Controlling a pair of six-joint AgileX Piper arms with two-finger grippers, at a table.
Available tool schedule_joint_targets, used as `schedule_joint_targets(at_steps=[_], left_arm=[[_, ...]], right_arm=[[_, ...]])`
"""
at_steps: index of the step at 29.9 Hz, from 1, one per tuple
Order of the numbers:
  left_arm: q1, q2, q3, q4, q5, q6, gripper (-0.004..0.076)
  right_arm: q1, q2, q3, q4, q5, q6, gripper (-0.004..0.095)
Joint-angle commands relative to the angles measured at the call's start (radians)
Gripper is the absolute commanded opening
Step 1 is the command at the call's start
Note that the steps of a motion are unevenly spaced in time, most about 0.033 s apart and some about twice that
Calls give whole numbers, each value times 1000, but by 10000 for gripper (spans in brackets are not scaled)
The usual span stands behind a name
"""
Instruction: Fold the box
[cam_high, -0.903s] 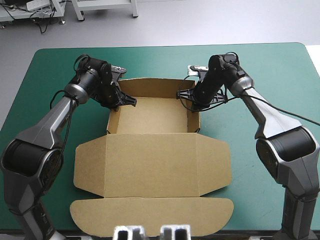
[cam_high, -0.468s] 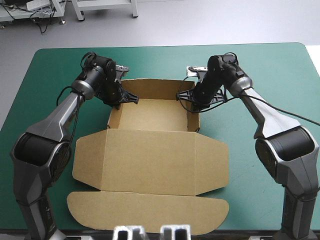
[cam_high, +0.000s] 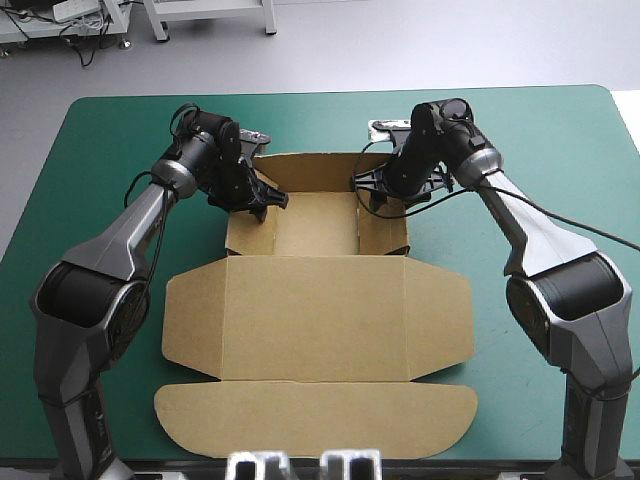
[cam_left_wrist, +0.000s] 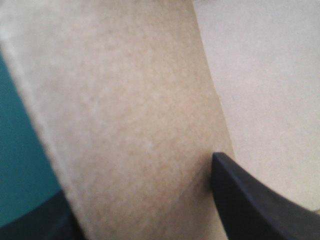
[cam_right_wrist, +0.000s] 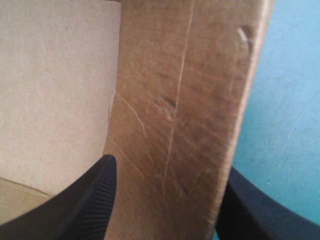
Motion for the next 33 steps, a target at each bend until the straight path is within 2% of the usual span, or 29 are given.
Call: schedule_joint_targets(at_steps=[1,5,13,19,23,26,33], left_arm=[[-8,-58,-31,10,48,-37,523],[-8,-58,-31,31,48,-72,522],[-8,-95,-164,-12,48,-102,517],[-8,-183,-250,-16,48,-102,516],[-8,-286,-247,-4,50,-90,511],[-8,-383,-238,-3,50,-71,430],[-8,-669,-98,17,50,-39,103]], right_arm=[[2,-56,-52,-18,-3,-10,541],[2,-56,-65,-77,7,-10,541],[2,-74,-174,-77,8,-18,540],[2,-126,-231,-88,8,-31,540],[0,-177,-220,-68,9,37,538],[0,-193,-218,-68,10,37,538],[-19,-192,-136,-68,10,41,528]])
